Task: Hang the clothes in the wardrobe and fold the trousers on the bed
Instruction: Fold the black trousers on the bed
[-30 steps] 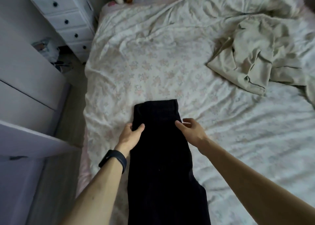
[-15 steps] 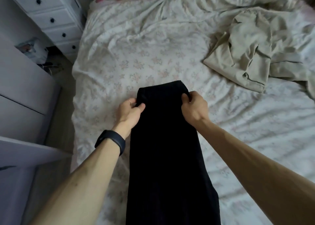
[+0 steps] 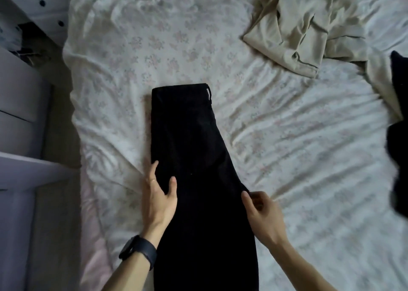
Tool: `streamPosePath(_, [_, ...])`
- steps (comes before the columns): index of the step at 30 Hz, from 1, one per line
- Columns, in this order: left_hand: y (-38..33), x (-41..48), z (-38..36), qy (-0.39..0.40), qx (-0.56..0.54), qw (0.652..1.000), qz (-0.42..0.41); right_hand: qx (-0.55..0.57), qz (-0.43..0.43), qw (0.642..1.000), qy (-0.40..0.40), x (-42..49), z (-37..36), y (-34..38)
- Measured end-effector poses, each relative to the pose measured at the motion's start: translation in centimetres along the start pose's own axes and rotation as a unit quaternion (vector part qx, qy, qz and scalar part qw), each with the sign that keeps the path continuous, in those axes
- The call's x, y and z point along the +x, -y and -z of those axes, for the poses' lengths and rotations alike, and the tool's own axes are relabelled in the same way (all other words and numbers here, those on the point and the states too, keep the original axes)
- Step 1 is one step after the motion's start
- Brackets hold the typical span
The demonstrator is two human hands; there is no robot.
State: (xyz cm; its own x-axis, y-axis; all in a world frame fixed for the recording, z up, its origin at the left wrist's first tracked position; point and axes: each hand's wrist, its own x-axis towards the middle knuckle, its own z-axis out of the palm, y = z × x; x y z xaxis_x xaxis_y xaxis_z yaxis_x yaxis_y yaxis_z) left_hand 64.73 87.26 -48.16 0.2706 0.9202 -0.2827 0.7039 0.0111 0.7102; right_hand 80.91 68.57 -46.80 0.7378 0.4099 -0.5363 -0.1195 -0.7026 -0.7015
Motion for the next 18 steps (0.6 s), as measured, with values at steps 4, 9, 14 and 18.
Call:
streamPosePath(4, [0.7, -4.0, -0.2, -0.023, 0.052, 0.998, 0.029, 0.042, -0.126, 0.988, 0.083, 0.6, 0.6, 1.2])
streamPosePath(9, [0.4, -4.3, 0.6, -0.005, 0.018, 0.998, 0.067, 0.184, -0.209, 0.958, 0.066, 2.2, 0.9, 3.0])
streamPosePath(14, [1.0, -3.3, 1.6, 0.003, 0.058, 0.994, 0.096, 0.180, -0.120, 0.976, -0.025, 0.1, 0.6, 1.0])
streamPosePath(18, [0.6, -6.2, 0.8, -0.040, 0.180, 0.983, 0.002, 0.035, 0.048, 0.994, -0.089, -3.1, 0.9, -1.5])
